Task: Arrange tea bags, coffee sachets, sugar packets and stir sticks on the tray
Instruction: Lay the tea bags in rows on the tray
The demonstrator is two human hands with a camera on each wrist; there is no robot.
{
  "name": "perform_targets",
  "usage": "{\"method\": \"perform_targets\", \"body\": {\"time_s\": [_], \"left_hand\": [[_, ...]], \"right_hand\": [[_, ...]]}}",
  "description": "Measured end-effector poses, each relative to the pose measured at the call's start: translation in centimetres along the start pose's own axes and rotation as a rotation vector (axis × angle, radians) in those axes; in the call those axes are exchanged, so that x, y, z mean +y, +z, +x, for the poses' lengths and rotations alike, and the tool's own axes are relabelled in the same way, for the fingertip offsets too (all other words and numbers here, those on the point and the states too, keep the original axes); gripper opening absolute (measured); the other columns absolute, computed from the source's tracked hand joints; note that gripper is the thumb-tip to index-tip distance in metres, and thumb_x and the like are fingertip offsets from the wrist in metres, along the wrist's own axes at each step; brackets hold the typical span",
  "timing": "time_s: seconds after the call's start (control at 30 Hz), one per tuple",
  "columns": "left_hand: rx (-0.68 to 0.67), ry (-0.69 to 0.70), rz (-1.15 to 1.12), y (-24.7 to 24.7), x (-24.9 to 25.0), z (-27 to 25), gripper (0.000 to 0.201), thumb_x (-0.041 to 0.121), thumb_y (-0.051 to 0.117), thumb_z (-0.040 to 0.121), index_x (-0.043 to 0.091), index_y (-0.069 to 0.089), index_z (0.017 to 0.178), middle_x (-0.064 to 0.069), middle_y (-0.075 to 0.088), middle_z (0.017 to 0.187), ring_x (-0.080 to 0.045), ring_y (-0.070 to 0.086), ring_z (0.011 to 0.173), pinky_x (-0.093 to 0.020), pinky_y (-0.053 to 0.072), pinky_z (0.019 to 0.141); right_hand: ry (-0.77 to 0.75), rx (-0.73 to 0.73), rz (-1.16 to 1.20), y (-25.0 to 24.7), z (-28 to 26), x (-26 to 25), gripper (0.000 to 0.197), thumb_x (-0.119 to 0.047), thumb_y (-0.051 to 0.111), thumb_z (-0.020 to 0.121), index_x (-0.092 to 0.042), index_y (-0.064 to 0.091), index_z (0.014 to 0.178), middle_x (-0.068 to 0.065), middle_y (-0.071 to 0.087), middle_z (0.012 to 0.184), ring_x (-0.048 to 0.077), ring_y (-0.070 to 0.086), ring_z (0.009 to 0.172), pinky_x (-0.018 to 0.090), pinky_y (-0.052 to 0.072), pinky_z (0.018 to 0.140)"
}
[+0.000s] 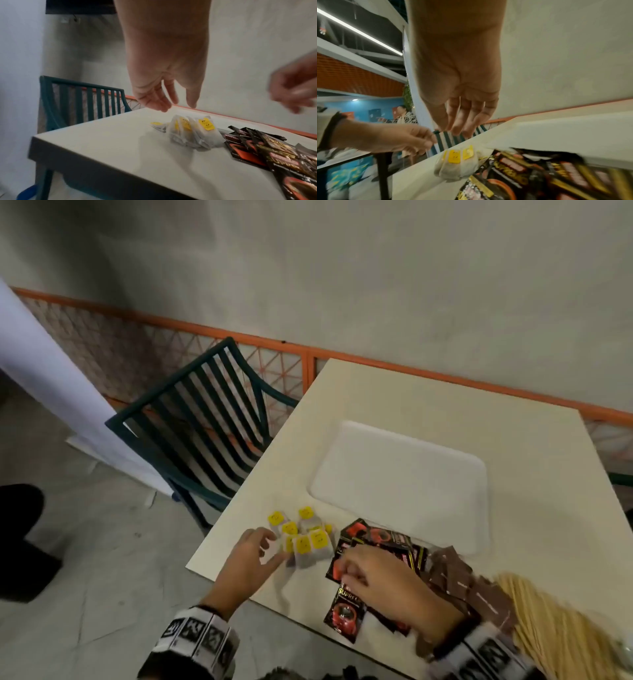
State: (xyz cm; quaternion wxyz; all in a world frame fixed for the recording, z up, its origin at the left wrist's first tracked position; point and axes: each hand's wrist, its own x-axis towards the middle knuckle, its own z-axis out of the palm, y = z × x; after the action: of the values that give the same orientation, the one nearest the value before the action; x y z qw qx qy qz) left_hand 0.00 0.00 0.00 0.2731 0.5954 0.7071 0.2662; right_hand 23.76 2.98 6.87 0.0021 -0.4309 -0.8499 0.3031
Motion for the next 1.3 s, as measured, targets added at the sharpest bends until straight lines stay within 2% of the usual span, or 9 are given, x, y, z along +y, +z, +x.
{"method": "perform_targets", "body": {"time_s": [0.13,0.3,0.43,0.63,0.73,0.83,0.93,1.07,1.3], "left_hand": [[-0.016,-0.251,-0.103,1.2,1.1,1.8,0.053,0.029,0.077,0.072,0.012,0.046,0.112,-0.005,0.052,0.094,-0.015,0.051,0.077,-0.018,0.038,0.063],[-0.02,-0.226,-0.097,3.0,1.4,2.3,0.029,0.026,0.074,0.075,0.021,0.047,0.082,0.009,0.051,0.068,-0.001,0.049,0.06,-0.01,0.039,0.052],[0.053,-0.176,-0.062,3.9,0.9,2.3,0.02,0.022,0.076,0.07,0.022,0.057,0.07,0.007,0.047,0.073,-0.017,0.05,0.074,-0.018,0.033,0.062],[0.098,-0.156,-0.256,3.1,1.4,1.6,0.03,0.056,0.058,0.054,0.029,0.056,0.068,0.007,0.057,0.082,-0.007,0.054,0.081,-0.009,0.037,0.071],[0.071,-0.215,-0.425,2.9,1.8,1.3,0.021,0.029,0.067,0.077,0.01,0.057,0.078,0.003,0.065,0.072,-0.013,0.061,0.072,-0.021,0.046,0.072],[0.083,-0.26,-0.595,2.6,2.6,1.2,0.011,0.004,0.053,0.09,-0.003,0.046,0.084,-0.01,0.059,0.066,-0.02,0.056,0.065,-0.018,0.045,0.061],[0.071,-0.316,-0.74,2.6,3.8,0.8,0.008,0.004,0.046,0.092,0.004,0.049,0.085,-0.007,0.054,0.063,-0.013,0.054,0.058,-0.014,0.044,0.053],[-0.053,-0.347,-0.902,3.4,4.7,0.5,0.024,0.026,0.057,0.071,0.013,0.056,0.09,-0.002,0.063,0.076,-0.019,0.058,0.073,-0.027,0.046,0.064],[-0.274,-0.483,-1.251,3.0,4.5,1.0,0.047,0.019,0.054,0.071,0.007,0.047,0.115,-0.015,0.064,0.107,-0.03,0.064,0.091,-0.038,0.057,0.068]], "right_hand": [[-0.044,0.122,-0.203,2.0,6.2,-1.3,0.039,-0.019,0.046,0.091,-0.02,0.043,0.13,0.004,0.05,0.123,0.023,0.045,0.116,0.036,0.036,0.097],[0.038,0.03,-0.377,4.0,9.3,0.2,0.058,-0.007,0.049,0.089,-0.017,0.026,0.14,0.011,0.042,0.13,0.032,0.04,0.12,0.042,0.033,0.097],[0.009,0.001,-0.41,3.9,9.5,0.9,0.047,0.0,0.048,0.086,-0.011,0.039,0.131,0.012,0.049,0.127,0.031,0.044,0.119,0.041,0.035,0.096],[0.024,0.089,-0.015,2.5,8.7,2.1,0.029,-0.019,0.046,0.093,-0.013,0.053,0.12,0.008,0.058,0.117,0.025,0.053,0.109,0.035,0.041,0.089],[0.056,0.177,0.218,1.3,8.2,3.2,0.024,-0.02,0.046,0.093,-0.011,0.057,0.113,0.006,0.059,0.111,0.02,0.054,0.101,0.03,0.042,0.083],[0.07,0.198,0.422,0.4,7.9,4.1,0.014,-0.026,0.053,0.092,-0.019,0.059,0.103,-0.008,0.056,0.089,0.006,0.048,0.079,0.021,0.036,0.071],[0.013,0.103,0.641,0.1,7.7,3.8,0.012,-0.022,0.059,0.089,-0.029,0.055,0.08,-0.012,0.053,0.072,0.001,0.046,0.064,0.019,0.039,0.065],[-0.045,-0.044,0.824,1.1,7.5,2.2,0.016,-0.016,0.064,0.086,-0.029,0.055,0.087,-0.006,0.065,0.088,0.006,0.059,0.081,0.018,0.046,0.076],[-0.001,0.029,0.684,1.7,8.5,1.9,0.016,-0.02,0.065,0.085,-0.03,0.053,0.092,-0.007,0.064,0.091,0.01,0.06,0.083,0.02,0.047,0.074]]}}
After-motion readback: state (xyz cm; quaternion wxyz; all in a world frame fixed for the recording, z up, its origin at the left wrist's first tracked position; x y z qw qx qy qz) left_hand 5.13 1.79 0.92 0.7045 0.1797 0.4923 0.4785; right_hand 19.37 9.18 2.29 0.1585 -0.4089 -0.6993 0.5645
